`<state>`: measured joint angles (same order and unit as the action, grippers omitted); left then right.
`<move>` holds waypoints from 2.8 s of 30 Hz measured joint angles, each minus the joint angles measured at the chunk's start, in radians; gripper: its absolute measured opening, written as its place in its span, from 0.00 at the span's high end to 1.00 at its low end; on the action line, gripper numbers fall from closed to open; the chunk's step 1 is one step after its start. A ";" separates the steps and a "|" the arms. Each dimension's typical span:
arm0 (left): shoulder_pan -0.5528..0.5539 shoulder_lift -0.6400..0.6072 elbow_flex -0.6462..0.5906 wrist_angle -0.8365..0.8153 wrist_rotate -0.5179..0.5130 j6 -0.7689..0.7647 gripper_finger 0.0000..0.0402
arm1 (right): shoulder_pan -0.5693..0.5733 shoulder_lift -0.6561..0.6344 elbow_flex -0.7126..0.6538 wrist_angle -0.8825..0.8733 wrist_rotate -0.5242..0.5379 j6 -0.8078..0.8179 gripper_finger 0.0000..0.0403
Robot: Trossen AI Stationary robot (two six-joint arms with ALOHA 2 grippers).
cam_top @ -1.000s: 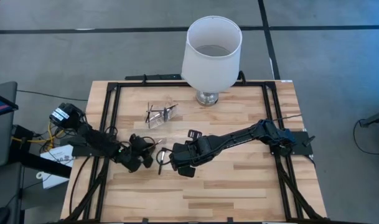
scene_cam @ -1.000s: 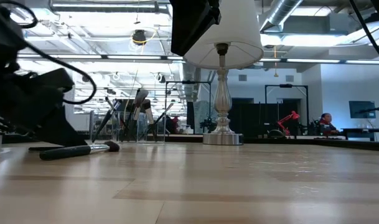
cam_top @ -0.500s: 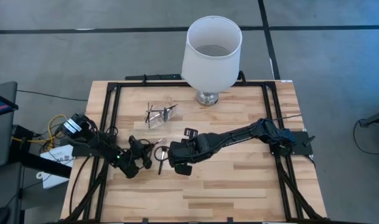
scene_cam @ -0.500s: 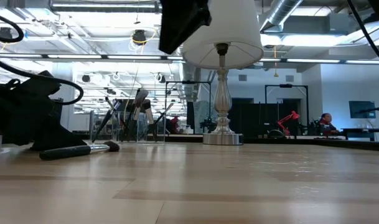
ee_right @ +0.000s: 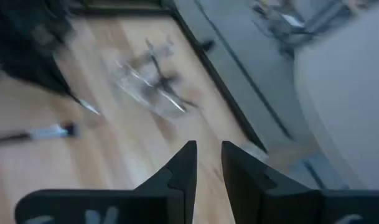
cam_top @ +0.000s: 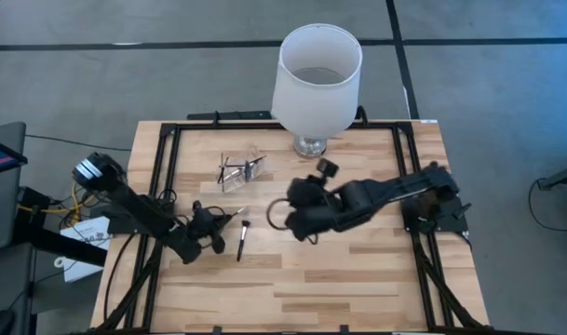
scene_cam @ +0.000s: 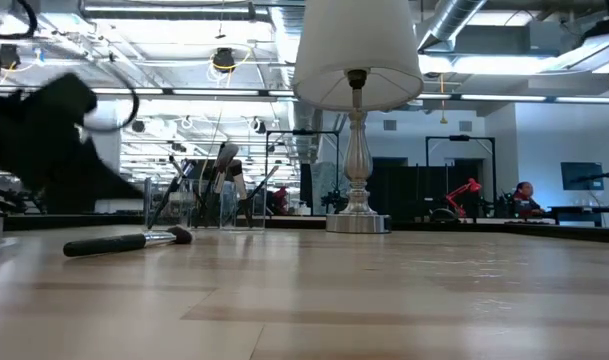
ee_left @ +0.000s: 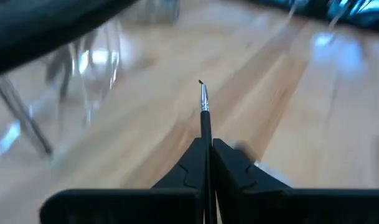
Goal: Put items in baskets/containers
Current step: Put the black brow brush into the transparent organizer
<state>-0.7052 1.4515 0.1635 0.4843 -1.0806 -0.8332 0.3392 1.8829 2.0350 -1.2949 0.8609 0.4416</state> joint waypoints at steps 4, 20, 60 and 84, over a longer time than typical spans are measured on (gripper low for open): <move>0.001 -0.176 0.001 0.011 -0.038 0.188 0.97 | 0.002 -0.124 -0.315 0.183 -0.068 0.051 0.84; 0.064 -0.433 0.002 0.022 -0.064 0.460 0.97 | -0.081 -0.574 -1.218 1.622 -0.525 -0.486 0.84; 0.069 -0.434 0.004 0.179 -0.010 0.620 0.97 | -0.416 0.393 -0.769 2.519 -1.231 -0.058 0.60; 0.069 -0.435 0.006 0.185 -0.007 0.642 0.97 | -0.408 0.396 -0.733 2.449 -1.224 -0.100 0.85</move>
<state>-0.6365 1.0164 0.1692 0.6693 -1.0874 -0.1909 -0.0689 2.2784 1.3022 1.1538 -0.3630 0.3412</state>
